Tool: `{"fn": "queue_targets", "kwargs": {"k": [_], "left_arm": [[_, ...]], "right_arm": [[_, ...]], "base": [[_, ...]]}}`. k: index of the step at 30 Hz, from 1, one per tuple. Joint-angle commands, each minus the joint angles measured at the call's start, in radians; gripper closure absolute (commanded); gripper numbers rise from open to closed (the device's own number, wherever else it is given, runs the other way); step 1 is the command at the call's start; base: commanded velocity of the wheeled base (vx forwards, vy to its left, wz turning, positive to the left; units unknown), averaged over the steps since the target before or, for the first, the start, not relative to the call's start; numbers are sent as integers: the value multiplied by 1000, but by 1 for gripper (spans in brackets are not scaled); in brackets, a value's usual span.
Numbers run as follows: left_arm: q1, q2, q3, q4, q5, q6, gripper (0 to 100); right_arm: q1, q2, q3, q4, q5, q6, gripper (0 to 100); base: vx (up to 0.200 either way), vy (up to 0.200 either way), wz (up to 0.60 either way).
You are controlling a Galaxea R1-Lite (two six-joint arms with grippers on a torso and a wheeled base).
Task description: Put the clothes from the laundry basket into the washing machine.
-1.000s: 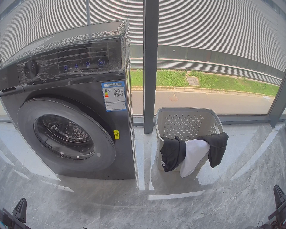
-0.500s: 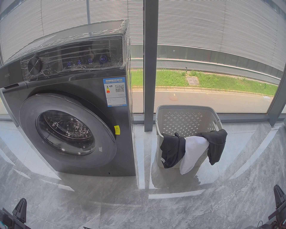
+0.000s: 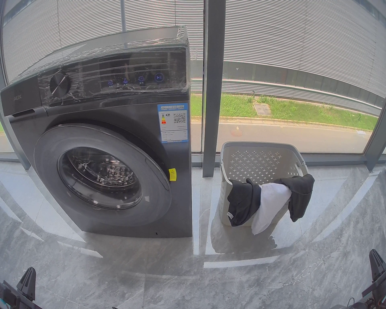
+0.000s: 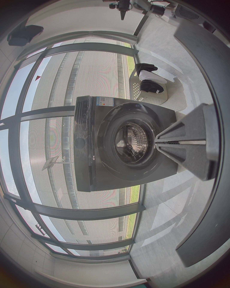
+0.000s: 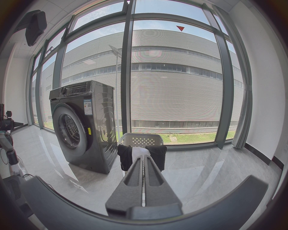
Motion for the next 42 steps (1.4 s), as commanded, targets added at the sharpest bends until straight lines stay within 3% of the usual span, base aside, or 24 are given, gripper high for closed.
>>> {"fn": "queue_targets", "kwargs": {"k": [1,41,42], "left_arm": [[0,-15,18,0,0,0,100],[0,-16,18,0,1,-2,100],[0,-15,18,0,0,0,100]], "right_arm": [[0,-18,18,-2,1,1,100],[0,-18,18,0,-2,1,100],[0,-18,18,0,-2,1,0]], "base": [[0,200,0],[0,200,0],[0,200,0]]}}
